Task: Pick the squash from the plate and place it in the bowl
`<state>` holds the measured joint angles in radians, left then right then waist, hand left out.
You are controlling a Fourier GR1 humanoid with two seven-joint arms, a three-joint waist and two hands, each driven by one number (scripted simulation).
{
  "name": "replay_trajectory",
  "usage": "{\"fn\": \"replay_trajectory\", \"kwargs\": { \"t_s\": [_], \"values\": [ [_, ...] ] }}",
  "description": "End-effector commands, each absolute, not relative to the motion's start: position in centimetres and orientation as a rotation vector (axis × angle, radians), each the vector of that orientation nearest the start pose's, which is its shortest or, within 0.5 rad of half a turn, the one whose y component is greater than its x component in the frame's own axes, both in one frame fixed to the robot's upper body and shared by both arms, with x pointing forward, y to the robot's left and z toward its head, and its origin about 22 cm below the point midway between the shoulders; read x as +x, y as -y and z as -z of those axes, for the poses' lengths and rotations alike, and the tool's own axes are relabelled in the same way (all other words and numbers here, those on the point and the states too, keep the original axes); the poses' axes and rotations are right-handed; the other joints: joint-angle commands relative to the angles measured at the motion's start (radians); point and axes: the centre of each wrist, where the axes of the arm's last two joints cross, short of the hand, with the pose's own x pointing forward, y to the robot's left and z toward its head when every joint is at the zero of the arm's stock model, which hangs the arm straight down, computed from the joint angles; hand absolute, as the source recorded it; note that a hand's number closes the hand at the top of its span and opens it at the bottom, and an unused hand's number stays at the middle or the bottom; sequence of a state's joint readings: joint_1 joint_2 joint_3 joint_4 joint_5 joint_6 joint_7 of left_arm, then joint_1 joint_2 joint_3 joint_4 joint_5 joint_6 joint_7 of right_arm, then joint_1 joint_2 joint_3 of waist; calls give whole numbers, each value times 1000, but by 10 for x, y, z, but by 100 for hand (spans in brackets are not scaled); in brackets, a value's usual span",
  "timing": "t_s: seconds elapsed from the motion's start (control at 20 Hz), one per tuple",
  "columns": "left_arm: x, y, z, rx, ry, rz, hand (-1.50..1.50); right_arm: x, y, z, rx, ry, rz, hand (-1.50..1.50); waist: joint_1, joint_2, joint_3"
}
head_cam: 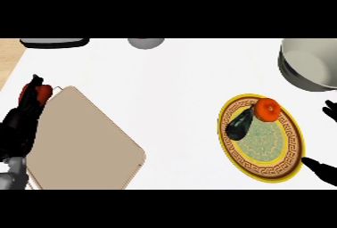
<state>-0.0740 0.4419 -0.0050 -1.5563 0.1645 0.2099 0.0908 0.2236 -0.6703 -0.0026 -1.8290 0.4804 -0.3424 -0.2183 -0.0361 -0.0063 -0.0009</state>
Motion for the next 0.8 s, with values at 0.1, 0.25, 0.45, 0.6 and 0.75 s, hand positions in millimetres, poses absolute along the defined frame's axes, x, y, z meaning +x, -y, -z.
{"fn": "replay_trajectory", "kwargs": {
  "t_s": [0.1, 0.25, 0.45, 0.6, 0.75],
  "values": [
    [290, -304, -55, 323, 1566, 69, 0, 175, 342, -116, -1141, 1729, -800, -150, 24, 6, 0],
    [262, -308, -42, 319, 1549, 58, 0, 173, 333, -140, -1160, 1683, -885, -150, 33, 4, 0],
    [274, -309, -60, 318, 1568, 80, 0, 194, 303, -187, -1198, 1621, -916, -150, 43, 6, -1],
    [276, -301, -70, 318, 1568, 68, 0, 209, 304, -185, -1205, 1437, -1045, -150, 53, 6, -1],
    [286, -300, -50, 325, 1570, 82, 0, 232, 306, -189, -1207, 1279, -1140, -150, 56, 13, -1]
  ]
}}
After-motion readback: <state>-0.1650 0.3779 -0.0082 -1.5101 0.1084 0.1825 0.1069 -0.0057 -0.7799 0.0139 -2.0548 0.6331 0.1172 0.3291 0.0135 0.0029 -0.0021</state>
